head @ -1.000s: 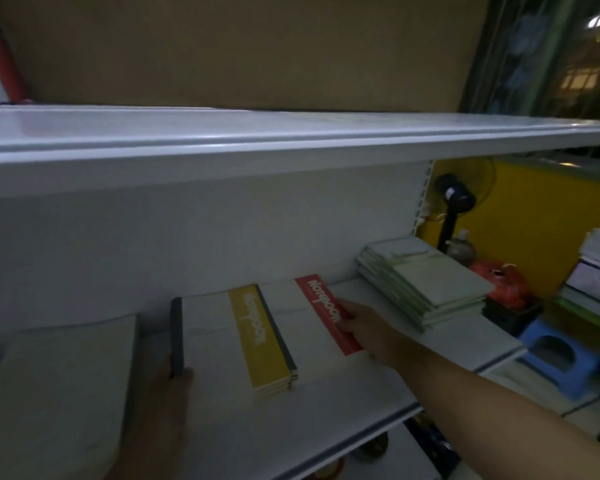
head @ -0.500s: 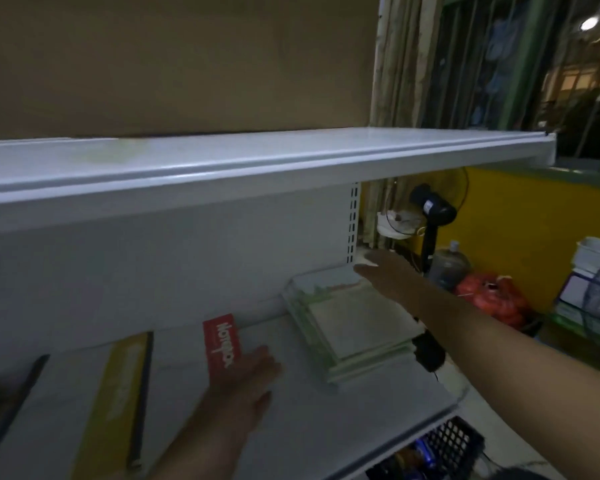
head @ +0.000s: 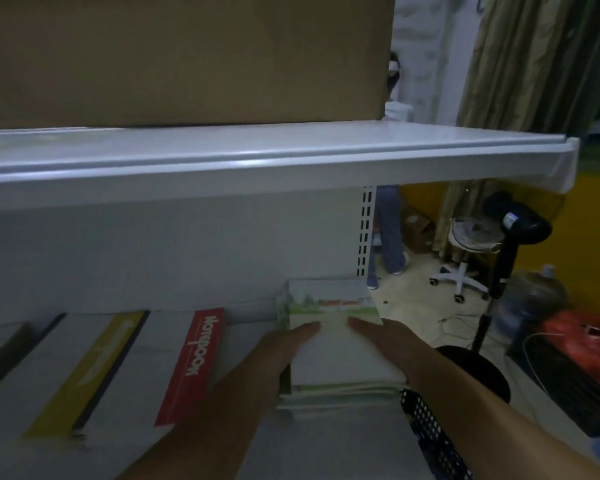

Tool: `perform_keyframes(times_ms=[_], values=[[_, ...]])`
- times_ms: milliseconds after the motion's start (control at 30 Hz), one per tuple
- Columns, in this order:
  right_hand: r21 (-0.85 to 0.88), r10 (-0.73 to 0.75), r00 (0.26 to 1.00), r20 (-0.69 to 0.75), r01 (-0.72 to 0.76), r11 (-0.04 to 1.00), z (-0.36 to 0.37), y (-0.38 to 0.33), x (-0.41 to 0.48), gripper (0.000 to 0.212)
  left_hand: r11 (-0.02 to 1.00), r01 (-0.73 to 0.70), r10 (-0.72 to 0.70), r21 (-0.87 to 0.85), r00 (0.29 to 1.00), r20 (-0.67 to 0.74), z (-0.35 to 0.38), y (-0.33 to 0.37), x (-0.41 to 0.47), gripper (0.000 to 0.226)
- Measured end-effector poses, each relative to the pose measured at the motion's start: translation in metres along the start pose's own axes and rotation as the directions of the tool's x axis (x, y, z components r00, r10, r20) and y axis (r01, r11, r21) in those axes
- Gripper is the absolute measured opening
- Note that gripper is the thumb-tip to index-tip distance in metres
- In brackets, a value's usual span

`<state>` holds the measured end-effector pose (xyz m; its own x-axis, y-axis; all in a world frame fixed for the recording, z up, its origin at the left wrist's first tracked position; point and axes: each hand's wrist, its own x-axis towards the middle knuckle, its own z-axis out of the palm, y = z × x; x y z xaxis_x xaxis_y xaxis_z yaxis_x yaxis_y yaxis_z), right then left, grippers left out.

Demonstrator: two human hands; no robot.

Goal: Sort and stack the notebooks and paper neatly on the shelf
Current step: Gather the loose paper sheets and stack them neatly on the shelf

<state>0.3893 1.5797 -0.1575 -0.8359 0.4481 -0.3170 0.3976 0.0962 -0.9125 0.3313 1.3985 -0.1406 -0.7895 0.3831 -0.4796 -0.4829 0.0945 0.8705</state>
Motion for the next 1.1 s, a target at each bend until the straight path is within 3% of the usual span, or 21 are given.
perform_keyframes(times_ms=[200,300,367,467,567,600,633,700,733,767,833,933,967,1000,1033,1067,1100], values=[[0.138,-0.16,0.987,0.013,0.156,0.978,-0.002,-0.004,-0.033,0.021,0.974,-0.226,0.226,0.005,0.974,-0.007,0.006,-0.014,-0.015,0.021],[0.224,-0.258,0.963,-0.073,0.268,0.937,-0.001,0.003,-0.055,0.013,0.944,-0.318,0.317,-0.083,0.948,-0.031,0.002,-0.021,-0.027,0.05],[0.26,-0.322,0.94,-0.114,0.341,0.903,0.001,0.011,-0.07,0.029,0.922,-0.365,0.374,-0.127,0.925,0.06,-0.003,-0.024,-0.036,0.067],[0.334,-0.375,0.922,-0.096,0.385,0.86,-0.002,0.009,-0.081,0.079,0.9,-0.422,0.436,-0.109,0.875,0.21,-0.011,-0.033,-0.049,0.078],[0.35,-0.39,0.918,-0.064,0.387,0.853,-0.006,-0.011,-0.086,0.131,0.864,-0.485,0.504,-0.139,0.84,0.201,-0.016,-0.046,-0.058,0.089],[0.328,-0.4,0.913,-0.078,0.402,0.855,-0.006,-0.019,-0.088,0.138,0.856,-0.497,0.517,-0.145,0.836,0.187,-0.017,-0.049,-0.061,0.096],[0.338,-0.403,0.913,-0.054,0.397,0.853,-0.005,-0.024,-0.087,0.123,0.847,-0.509,0.53,-0.151,0.829,0.177,-0.018,-0.051,-0.064,0.103],[0.401,-0.448,0.894,0.0,0.411,0.819,0.0,-0.036,-0.095,0.059,0.823,-0.554,0.567,-0.123,0.81,0.15,-0.022,-0.048,-0.071,0.109],[0.447,-0.436,0.899,-0.032,0.403,0.798,0.002,-0.038,-0.093,0.037,0.814,-0.573,0.581,-0.097,0.804,0.128,-0.025,-0.041,-0.074,0.105],[0.464,-0.437,0.896,-0.084,0.423,0.778,0.004,-0.043,-0.1,0.034,0.818,-0.573,0.575,-0.057,0.809,0.121,-0.029,-0.037,-0.076,0.097],[0.482,-0.452,0.884,-0.117,0.449,0.753,0.02,-0.031,-0.084,0.038,0.849,-0.522,0.528,-0.082,0.832,0.169,-0.041,-0.029,-0.071,0.087],[0.541,-0.404,0.912,-0.071,0.375,0.753,0.039,-0.012,-0.074,0.047,0.882,-0.471,0.456,-0.033,0.832,0.316,-0.056,-0.037,-0.071,0.097],[0.534,-0.396,0.918,-0.025,0.347,0.771,0.043,-0.007,-0.076,0.043,0.915,-0.384,0.403,-0.123,0.863,0.304,-0.055,-0.039,-0.071,0.105],[0.537,-0.359,0.933,-0.009,0.308,0.786,0.047,-0.003,-0.078,0.04,0.892,-0.401,0.447,-0.208,0.849,0.282,-0.053,-0.044,-0.067,0.114],[0.528,-0.369,0.928,-0.053,0.339,0.778,0.048,-0.001,-0.075,0.05,0.858,-0.455,0.503,-0.236,0.837,0.216,-0.052,-0.049,-0.061,0.118],[0.53,-0.365,0.92,-0.145,0.384,0.756,0.05,-0.004,-0.082,0.086,0.836,-0.506,0.54,-0.21,0.827,0.157,-0.048,-0.05,-0.06,0.119],[0.493,-0.408,0.891,-0.197,0.45,0.745,0.051,-0.004,-0.085,0.108,0.828,-0.542,0.56,-0.144,0.815,0.151,-0.042,-0.051,-0.065,0.115]])
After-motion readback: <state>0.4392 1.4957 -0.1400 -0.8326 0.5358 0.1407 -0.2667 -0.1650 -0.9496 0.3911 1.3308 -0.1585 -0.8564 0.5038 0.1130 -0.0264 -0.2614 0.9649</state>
